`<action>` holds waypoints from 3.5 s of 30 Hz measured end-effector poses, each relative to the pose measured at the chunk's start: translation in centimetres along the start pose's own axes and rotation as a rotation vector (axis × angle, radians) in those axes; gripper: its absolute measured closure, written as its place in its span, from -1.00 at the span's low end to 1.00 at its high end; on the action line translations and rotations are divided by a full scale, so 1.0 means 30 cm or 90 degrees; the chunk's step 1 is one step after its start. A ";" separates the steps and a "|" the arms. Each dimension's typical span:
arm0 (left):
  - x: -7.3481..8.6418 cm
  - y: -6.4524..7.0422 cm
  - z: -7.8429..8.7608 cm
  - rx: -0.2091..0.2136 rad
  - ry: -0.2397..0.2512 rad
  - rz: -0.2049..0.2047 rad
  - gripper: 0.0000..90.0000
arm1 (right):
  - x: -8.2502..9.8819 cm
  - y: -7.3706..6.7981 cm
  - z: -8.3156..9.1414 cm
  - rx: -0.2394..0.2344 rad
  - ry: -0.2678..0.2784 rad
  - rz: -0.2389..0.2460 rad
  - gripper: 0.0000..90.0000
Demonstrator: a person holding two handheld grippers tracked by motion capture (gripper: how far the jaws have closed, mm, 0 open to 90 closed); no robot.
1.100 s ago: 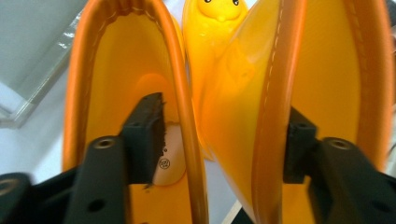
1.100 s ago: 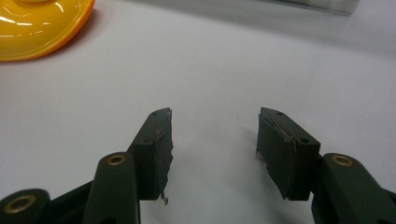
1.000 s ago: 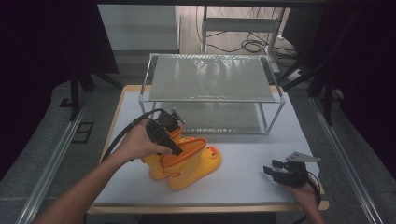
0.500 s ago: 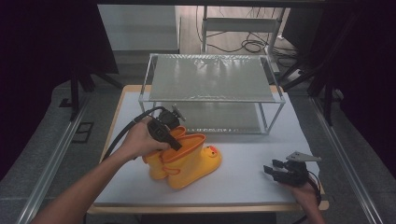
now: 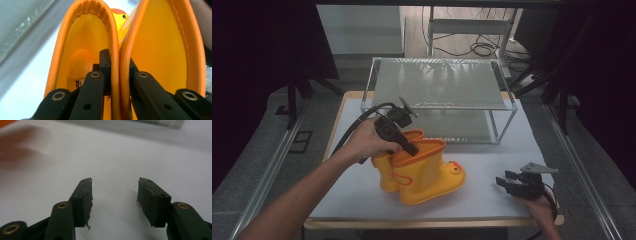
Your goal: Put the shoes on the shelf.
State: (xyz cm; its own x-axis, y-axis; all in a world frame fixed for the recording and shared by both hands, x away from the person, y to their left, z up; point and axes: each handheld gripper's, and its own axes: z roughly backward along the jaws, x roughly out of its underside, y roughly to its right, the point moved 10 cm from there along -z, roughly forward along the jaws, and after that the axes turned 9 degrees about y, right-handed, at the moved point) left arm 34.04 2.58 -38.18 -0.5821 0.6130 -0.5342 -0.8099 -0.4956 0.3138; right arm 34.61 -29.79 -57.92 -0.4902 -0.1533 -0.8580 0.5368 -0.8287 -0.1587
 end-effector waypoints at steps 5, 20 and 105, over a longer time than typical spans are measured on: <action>-0.045 0.013 0.025 -0.004 0.008 -0.011 0.85 | -0.001 0.001 0.000 0.000 0.001 -0.002 0.00; -0.171 0.051 0.092 0.009 0.045 -0.028 0.85 | -0.003 0.009 0.004 0.004 0.005 -0.006 0.00; -0.740 -0.492 0.224 -0.168 0.219 0.240 0.84 | -0.004 0.035 0.011 0.004 0.010 -0.027 0.01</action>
State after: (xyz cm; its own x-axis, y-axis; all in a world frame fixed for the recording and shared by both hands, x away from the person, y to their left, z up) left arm 58.42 0.41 -25.68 -0.7351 0.1505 -0.6611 -0.4794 -0.8049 0.3498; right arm 35.00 -30.81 -57.84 -0.5009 -0.1093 -0.8585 0.5115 -0.8376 -0.1918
